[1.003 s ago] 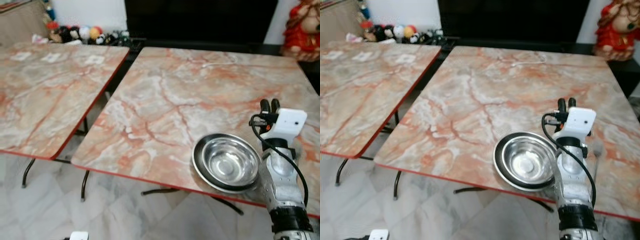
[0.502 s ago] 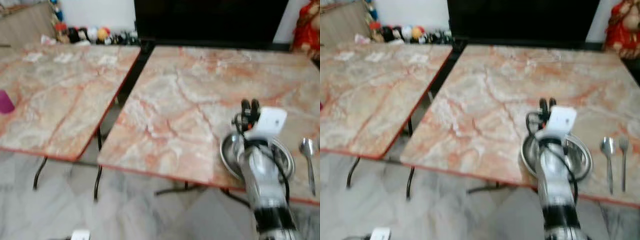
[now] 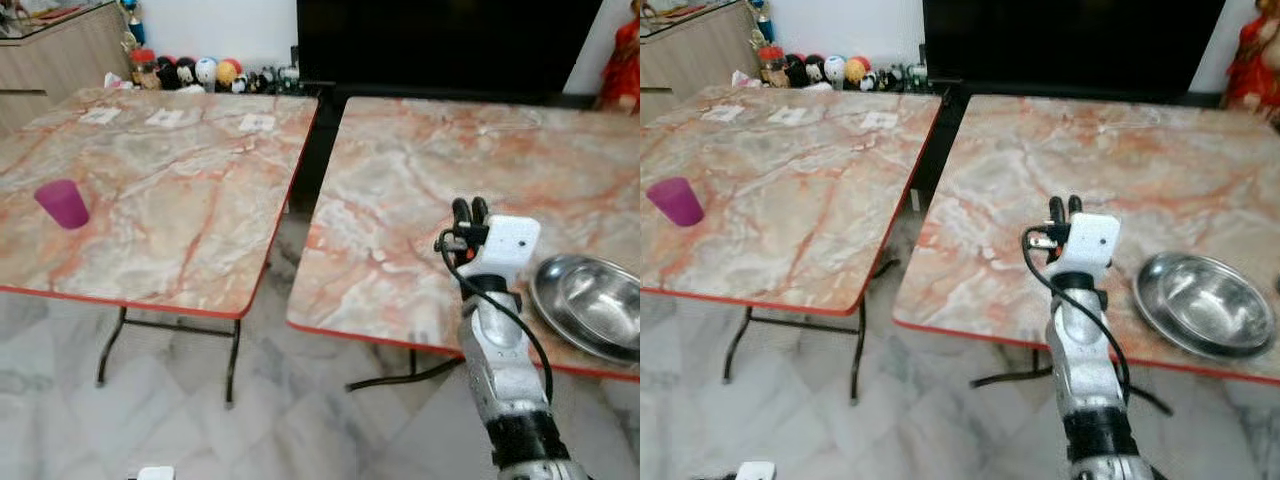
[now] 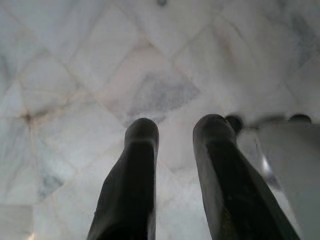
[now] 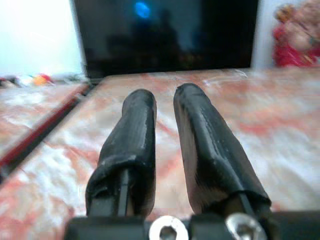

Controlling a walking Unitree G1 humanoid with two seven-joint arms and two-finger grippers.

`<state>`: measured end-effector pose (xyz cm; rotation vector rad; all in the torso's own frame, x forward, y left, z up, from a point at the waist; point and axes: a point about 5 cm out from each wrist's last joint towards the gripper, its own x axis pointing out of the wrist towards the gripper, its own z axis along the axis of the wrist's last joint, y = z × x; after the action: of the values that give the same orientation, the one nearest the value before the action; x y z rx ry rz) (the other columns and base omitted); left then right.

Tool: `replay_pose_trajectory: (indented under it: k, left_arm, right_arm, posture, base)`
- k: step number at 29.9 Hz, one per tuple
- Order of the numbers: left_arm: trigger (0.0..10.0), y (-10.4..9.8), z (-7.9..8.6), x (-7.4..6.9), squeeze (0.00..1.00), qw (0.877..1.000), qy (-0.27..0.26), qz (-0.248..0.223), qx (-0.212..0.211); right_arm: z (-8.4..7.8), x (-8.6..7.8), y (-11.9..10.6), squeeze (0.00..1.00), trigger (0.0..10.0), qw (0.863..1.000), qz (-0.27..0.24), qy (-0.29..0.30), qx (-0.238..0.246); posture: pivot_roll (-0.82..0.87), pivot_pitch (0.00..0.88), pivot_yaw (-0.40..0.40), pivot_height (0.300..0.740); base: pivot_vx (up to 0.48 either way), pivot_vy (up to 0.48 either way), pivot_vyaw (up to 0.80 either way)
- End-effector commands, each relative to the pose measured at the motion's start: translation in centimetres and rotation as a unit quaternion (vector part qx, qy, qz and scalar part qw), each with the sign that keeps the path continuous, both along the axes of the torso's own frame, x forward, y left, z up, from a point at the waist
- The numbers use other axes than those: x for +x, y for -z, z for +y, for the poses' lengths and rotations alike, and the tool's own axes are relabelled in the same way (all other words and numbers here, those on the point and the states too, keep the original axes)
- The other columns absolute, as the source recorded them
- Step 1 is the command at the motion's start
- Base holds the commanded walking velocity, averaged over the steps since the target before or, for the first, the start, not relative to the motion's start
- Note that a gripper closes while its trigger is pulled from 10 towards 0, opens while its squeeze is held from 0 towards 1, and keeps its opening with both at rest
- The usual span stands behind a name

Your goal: Setting the table

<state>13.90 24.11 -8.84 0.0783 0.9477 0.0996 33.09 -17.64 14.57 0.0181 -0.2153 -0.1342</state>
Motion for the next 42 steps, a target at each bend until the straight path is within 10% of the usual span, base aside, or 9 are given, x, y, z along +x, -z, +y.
replay_pose_trajectory:
  k: [1, 42]
  left_arm:
    - [10.0, 0.1, 0.4, -0.4, 0.0, 1.0, -0.001, 0.01, 0.003]
    - [10.0, -0.2, 0.6, 0.1, 0.0, 1.0, -0.018, 0.0, 0.002]
  right_arm:
    - [0.7, 0.3, -0.8, 0.0, 10.0, 1.0, -0.013, -0.009, 0.001]
    - [2.4, 0.8, -0.4, 0.0, 10.0, 0.999, 0.0, -0.029, -0.018]
  posture:
    - [-0.03, 0.0, 0.004, 0.74]
    - [-0.01, 0.003, 0.001, 0.74]
  base:
    - [0.0, 0.48, 0.0]
    - [0.0, 0.48, 0.0]
